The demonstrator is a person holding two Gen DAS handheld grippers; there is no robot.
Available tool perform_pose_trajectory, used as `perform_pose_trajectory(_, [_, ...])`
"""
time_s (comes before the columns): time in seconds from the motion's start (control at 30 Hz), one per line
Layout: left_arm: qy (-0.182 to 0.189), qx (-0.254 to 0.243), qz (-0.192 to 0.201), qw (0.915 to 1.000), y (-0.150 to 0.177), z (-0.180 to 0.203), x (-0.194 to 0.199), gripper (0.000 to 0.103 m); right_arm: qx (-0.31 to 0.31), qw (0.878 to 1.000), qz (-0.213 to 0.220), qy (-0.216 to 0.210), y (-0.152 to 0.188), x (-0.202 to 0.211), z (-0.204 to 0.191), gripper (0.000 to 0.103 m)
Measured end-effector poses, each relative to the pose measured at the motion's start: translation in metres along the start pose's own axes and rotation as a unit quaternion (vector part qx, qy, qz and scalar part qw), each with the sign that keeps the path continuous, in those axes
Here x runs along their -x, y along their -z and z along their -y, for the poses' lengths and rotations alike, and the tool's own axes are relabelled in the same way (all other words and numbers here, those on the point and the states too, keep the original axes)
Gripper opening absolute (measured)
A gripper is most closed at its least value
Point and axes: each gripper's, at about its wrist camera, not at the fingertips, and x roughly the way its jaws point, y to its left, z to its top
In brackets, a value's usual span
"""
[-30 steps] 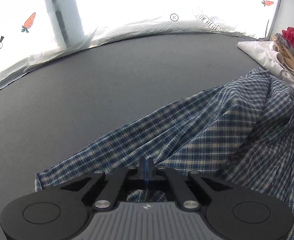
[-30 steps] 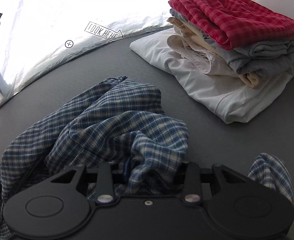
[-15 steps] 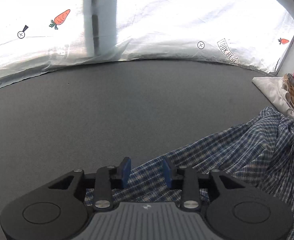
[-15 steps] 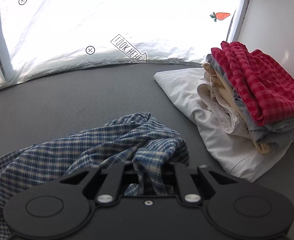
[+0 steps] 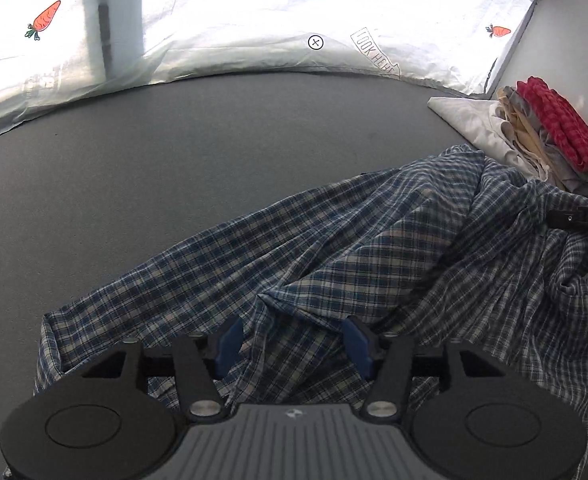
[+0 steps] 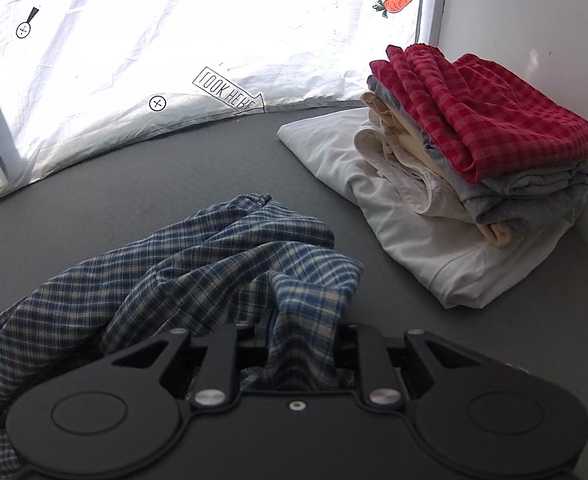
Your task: Fold clothes
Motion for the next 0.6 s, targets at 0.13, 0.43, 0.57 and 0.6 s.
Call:
perform_pose_trajectory(0.13, [-0.058,0.002,-0.002,0.9983,-0.003,0.002,-0.017,0.001,0.019,1.0,-0.001,-0.007,0.001,0.006,-0.001,0.008])
perform_pose_trajectory(0.43, [-0.124,0.077,0.085,0.9856,0.001,-0.06,0.012,0.001,0.102,0.993,0.052,0.022,-0.015,0.028,-0.031,0.006])
perform_pose_trajectory(0.57, [-0.187,0.129,0.139,0.9639,-0.005,-0.108,0.056,0.001,0.117,0.989,0.086,0.026,-0.029,0.045,-0.05,0.006])
perform_pose_trajectory(0.6, [-0.202,0.144,0.151,0.9569,-0.006,-0.122,0.069,0.001,0.126,0.987,0.097,0.025,-0.033,0.049,-0.056,0.006])
